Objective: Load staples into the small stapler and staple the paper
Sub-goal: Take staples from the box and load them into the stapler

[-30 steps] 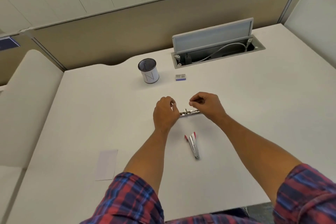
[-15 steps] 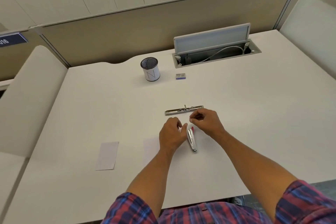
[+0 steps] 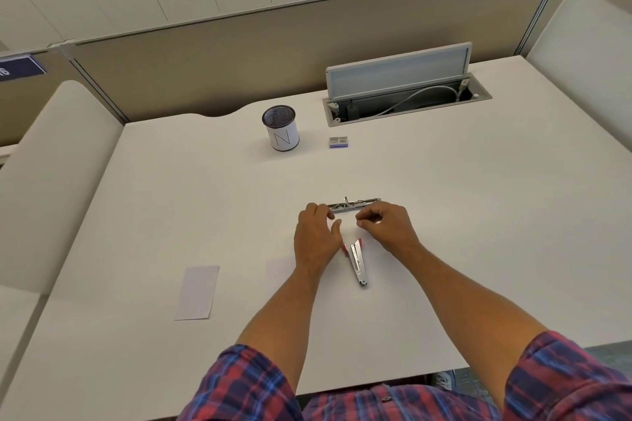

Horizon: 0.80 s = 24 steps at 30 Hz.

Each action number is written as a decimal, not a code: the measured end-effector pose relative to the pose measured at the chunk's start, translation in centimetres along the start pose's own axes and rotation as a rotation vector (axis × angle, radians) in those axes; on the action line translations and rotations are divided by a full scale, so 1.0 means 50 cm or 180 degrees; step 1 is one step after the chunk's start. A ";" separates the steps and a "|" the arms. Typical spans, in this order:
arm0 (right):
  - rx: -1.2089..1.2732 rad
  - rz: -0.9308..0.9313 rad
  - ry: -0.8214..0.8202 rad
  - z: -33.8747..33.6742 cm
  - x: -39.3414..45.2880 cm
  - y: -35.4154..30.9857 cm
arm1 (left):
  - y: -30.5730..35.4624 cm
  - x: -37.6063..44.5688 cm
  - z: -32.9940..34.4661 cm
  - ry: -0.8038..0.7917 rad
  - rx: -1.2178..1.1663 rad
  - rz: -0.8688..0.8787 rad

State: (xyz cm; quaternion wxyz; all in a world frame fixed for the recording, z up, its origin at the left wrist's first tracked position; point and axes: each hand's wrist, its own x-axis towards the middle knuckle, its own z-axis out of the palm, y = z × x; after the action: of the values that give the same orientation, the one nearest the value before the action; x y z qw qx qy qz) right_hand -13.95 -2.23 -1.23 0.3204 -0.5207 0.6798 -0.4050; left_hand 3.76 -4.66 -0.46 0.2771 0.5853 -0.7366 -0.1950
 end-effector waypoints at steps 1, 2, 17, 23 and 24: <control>-0.0036 -0.0037 0.0031 -0.001 0.008 0.001 | 0.003 0.011 -0.001 0.0031 0.0070 0.0103; -0.0084 -0.0075 0.0058 -0.001 0.016 0.000 | 0.005 0.022 -0.002 0.0053 0.0146 0.0187; -0.0299 -0.0101 -0.0013 0.009 0.077 -0.003 | -0.002 0.093 0.034 -0.0770 0.1069 0.0660; -0.0086 -0.0064 0.0000 -0.007 0.084 -0.001 | -0.005 0.097 0.023 -0.0817 0.0672 0.0846; -0.0078 -0.0070 -0.0035 -0.011 0.086 -0.001 | -0.006 0.097 0.020 -0.0798 0.0674 0.0901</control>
State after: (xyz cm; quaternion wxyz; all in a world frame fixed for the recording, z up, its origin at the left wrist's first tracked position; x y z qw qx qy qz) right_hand -15.47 -6.26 -1.00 0.3133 -0.5342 0.6772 -0.3973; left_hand 2.56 -9.49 -0.55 0.1449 0.4731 -0.8565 -0.1469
